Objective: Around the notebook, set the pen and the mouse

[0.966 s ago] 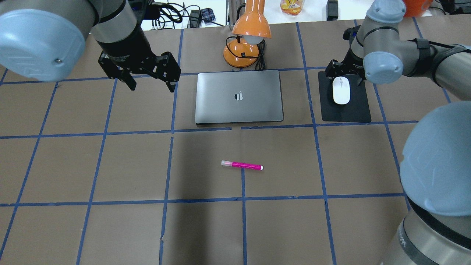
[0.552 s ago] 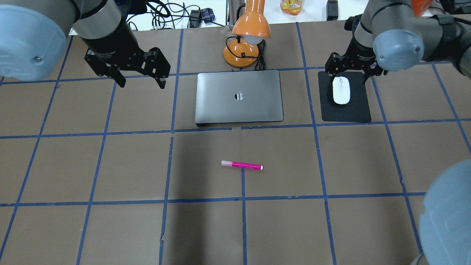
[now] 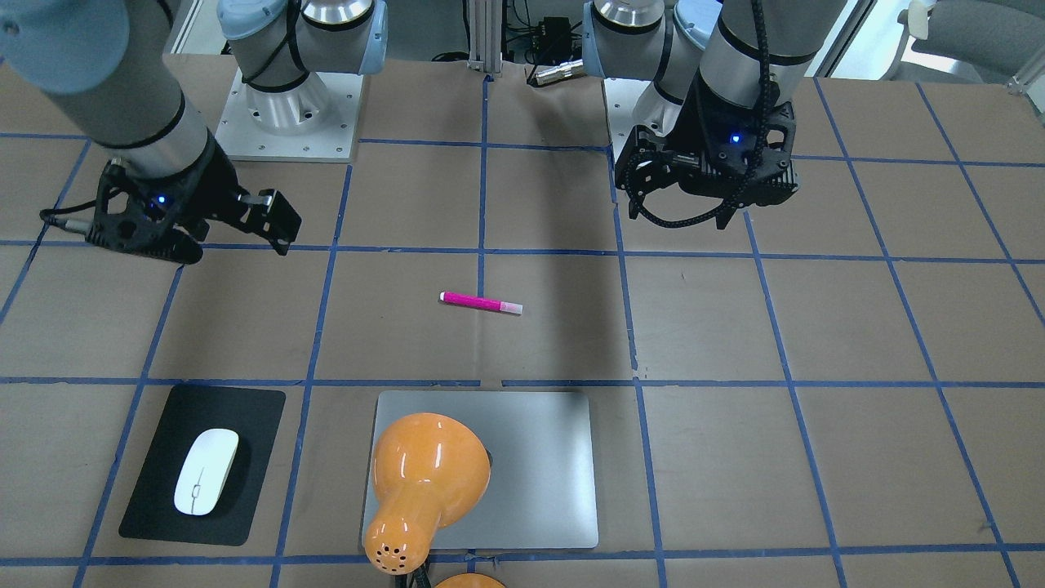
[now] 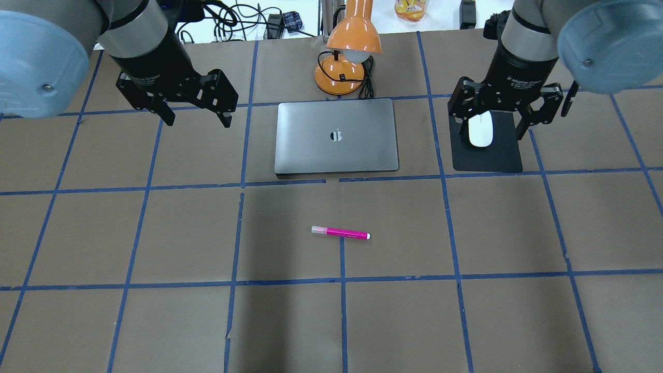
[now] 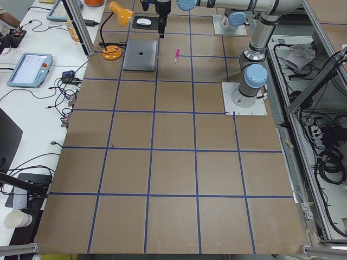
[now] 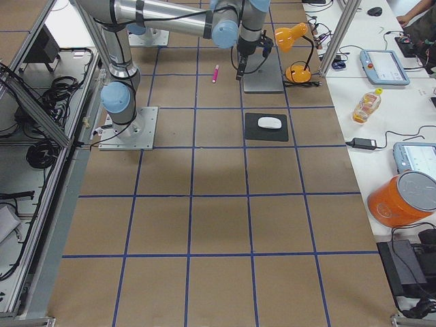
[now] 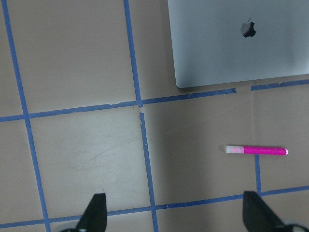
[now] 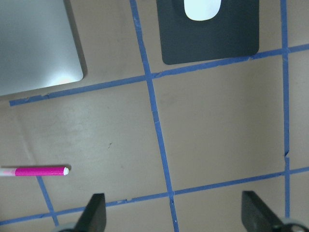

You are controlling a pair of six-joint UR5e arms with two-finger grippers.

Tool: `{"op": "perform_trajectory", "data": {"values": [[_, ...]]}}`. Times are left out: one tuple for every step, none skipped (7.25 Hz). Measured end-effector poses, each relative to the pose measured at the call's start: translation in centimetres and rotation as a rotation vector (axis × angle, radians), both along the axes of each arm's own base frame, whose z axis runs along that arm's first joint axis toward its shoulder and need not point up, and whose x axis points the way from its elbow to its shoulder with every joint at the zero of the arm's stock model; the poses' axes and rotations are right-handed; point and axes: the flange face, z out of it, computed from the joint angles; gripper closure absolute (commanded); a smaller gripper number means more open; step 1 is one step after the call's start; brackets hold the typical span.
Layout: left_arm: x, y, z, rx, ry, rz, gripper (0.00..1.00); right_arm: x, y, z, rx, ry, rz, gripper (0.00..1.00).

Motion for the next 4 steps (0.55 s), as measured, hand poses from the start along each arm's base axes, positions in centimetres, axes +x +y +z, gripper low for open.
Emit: {"op": "perform_trajectory", "data": {"values": [[0.0, 0.0, 0.0, 0.0, 0.0, 0.0, 0.0, 0.3, 1.8, 1.6, 0.003, -0.003, 0.011, 0.0], [0.0, 0.1, 0.0, 0.0, 0.0, 0.0, 0.0, 0.2, 2.6, 2.4, 0.003, -0.001, 0.014, 0.0], [0.0, 0.1, 0.0, -0.001, 0.0, 0.0, 0.0, 0.0, 2.9, 2.8, -0.001, -0.001, 0.013, 0.0], [0.0, 0.1, 0.0, -0.001, 0.0, 0.0, 0.0, -0.1, 3.0, 3.0, -0.006, -0.002, 0.011, 0.0]]}}
